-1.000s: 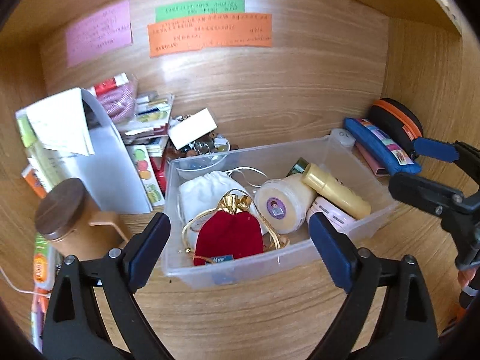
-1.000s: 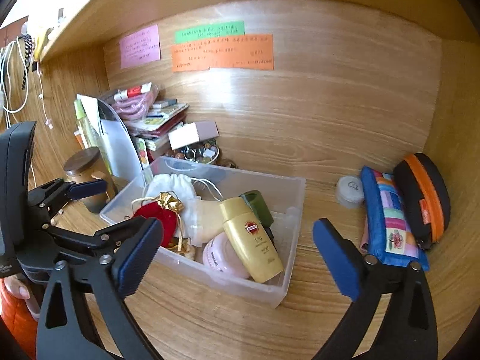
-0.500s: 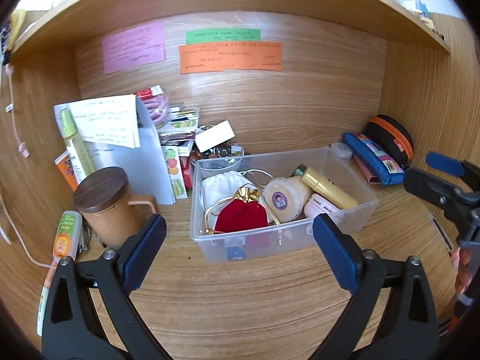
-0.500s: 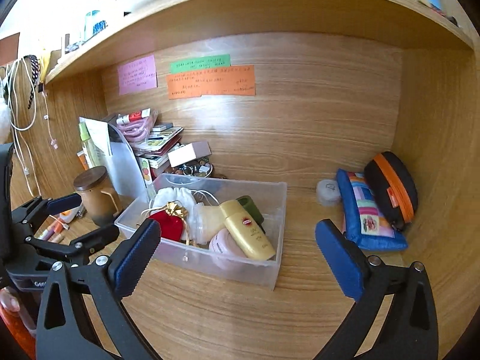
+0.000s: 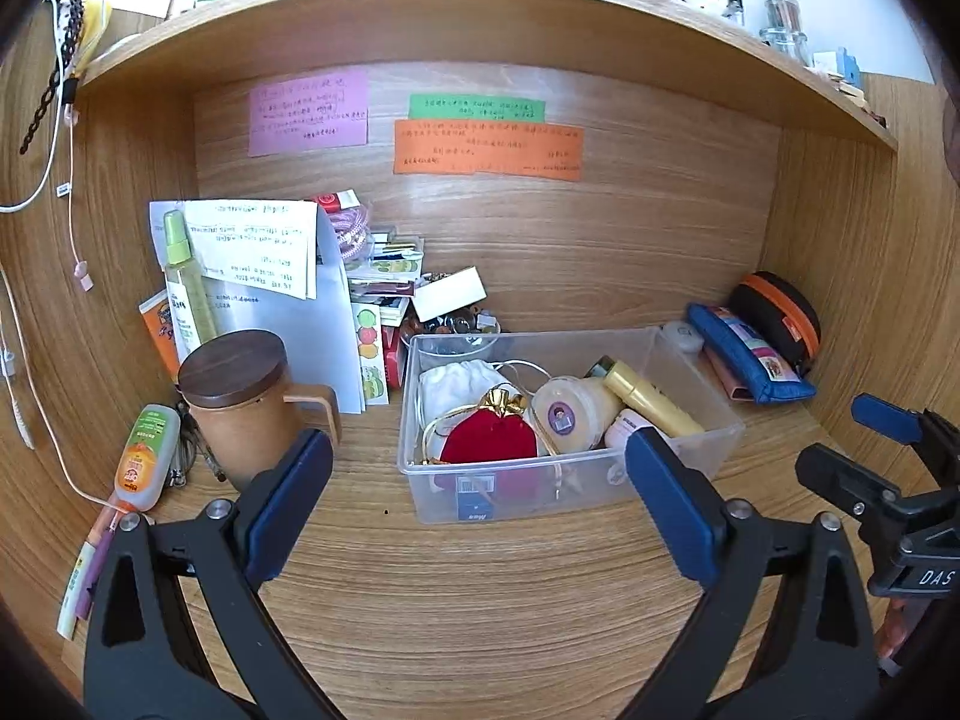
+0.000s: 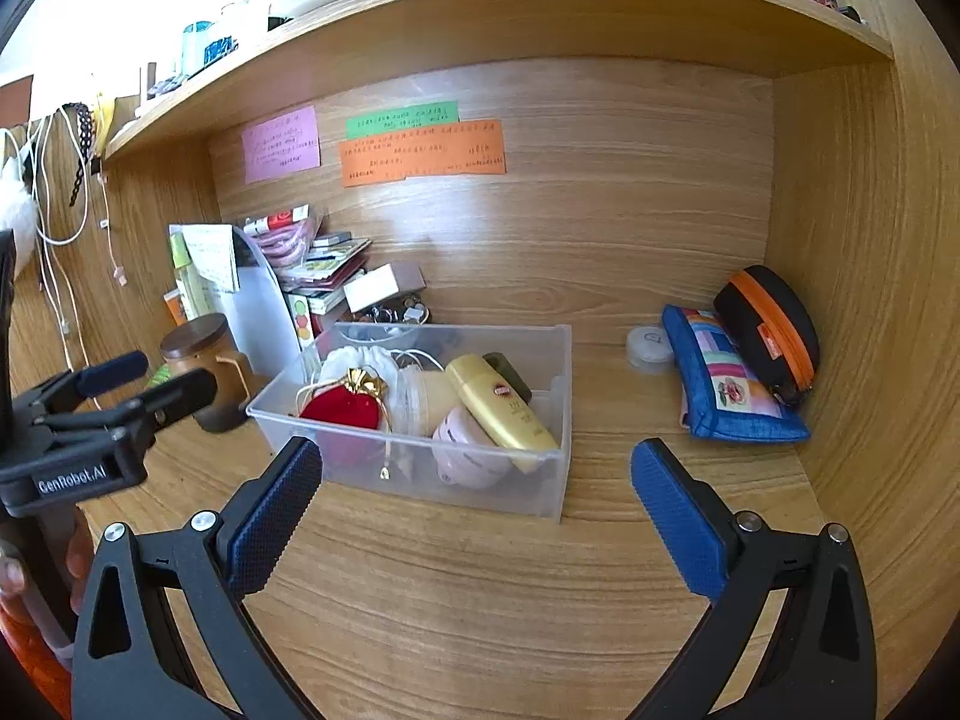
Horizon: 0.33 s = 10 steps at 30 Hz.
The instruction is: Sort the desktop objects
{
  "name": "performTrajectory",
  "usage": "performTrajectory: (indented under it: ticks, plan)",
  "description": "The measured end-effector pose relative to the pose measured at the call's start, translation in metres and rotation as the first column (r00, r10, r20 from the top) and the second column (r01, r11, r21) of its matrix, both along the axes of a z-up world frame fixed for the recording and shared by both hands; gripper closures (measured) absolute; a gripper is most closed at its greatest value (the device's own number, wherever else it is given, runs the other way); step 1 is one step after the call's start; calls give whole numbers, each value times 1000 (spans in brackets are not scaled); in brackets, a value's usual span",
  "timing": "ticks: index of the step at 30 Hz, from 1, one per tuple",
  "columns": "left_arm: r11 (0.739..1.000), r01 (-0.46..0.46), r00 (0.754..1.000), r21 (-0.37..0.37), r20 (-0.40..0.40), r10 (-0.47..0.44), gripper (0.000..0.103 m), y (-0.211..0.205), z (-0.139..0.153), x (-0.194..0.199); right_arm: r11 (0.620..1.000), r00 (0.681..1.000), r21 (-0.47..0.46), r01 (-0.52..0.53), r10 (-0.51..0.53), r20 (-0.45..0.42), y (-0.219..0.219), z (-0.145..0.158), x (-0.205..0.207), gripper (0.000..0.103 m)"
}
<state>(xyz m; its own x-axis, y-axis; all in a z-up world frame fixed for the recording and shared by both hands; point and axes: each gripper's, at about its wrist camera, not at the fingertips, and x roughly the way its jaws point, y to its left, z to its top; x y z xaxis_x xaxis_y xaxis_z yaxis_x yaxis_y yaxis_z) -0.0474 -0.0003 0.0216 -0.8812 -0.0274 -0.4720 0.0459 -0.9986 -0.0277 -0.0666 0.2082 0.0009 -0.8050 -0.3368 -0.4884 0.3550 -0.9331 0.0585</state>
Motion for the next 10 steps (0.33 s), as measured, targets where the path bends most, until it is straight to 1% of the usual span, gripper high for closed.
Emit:
performTrajectory:
  ticks: [5, 10]
  plan:
    - [999, -6, 1000, -46, -11, 6, 4, 7, -3, 4, 1000, 1000, 2, 2, -3, 18, 0, -6, -1, 0]
    - [998, 15, 1000, -55, -9, -15, 4, 11, -6, 4, 1000, 998, -19, -4, 5, 56, 0, -14, -9, 0]
